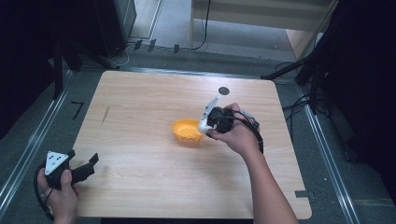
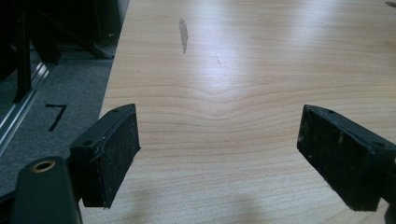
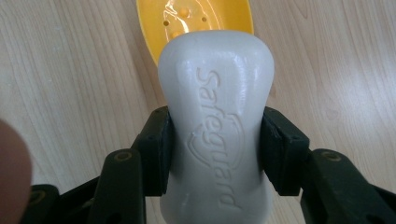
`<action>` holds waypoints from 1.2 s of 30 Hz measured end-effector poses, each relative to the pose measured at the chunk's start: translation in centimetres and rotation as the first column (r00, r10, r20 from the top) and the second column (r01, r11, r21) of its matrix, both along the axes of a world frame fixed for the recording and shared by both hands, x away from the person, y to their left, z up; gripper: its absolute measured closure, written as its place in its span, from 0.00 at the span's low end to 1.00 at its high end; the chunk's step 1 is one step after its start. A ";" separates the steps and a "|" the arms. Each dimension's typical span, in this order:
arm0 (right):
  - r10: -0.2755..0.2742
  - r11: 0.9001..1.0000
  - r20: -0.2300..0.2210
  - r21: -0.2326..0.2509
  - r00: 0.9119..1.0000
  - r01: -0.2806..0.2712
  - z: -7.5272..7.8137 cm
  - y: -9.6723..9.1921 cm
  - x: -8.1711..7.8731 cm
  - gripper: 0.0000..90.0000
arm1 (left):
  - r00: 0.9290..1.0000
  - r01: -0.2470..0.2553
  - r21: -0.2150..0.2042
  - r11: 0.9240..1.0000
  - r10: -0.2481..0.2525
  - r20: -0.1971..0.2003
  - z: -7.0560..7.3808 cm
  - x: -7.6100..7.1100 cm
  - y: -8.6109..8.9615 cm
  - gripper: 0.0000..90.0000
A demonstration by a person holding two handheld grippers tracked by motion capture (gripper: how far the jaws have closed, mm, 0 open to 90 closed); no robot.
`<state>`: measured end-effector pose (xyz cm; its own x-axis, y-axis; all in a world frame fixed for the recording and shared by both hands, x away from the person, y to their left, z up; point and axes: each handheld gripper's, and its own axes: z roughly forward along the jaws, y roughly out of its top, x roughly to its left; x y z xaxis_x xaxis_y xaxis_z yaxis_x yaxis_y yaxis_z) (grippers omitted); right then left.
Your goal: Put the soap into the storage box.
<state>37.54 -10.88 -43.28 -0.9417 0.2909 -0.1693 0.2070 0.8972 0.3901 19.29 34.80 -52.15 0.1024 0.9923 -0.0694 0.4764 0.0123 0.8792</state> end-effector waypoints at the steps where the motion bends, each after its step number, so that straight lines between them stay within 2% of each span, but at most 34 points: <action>1: 0.000 1.000 0.000 0.000 1.000 0.000 0.0 0.0 0.0 0.57 | 1.000 0.000 0.000 1.000 0.000 0.000 0.0 0.0 0.0 0.15; 10: 0.039 0.999 0.009 -0.012 0.999 -0.039 0.1 1.2 0.4 0.57 | 1.000 -0.001 -0.003 1.000 0.001 0.000 0.0 0.0 0.0 0.15; 24: 0.061 0.998 0.018 -0.026 0.998 -0.061 -0.1 3.0 1.1 0.57 | 1.000 -0.001 -0.010 1.000 0.001 0.004 0.0 0.0 0.0 0.15; 29: 0.080 0.996 0.036 -0.035 0.996 -0.079 -0.1 3.8 1.3 0.56 | 1.000 -0.002 -0.012 1.000 0.002 0.005 0.0 0.0 0.1 0.15; 36: 0.116 0.992 0.038 -0.048 0.993 -0.114 -0.3 4.8 1.6 0.56 | 1.000 -0.003 -0.013 1.000 0.003 0.006 0.0 0.0 0.1 0.15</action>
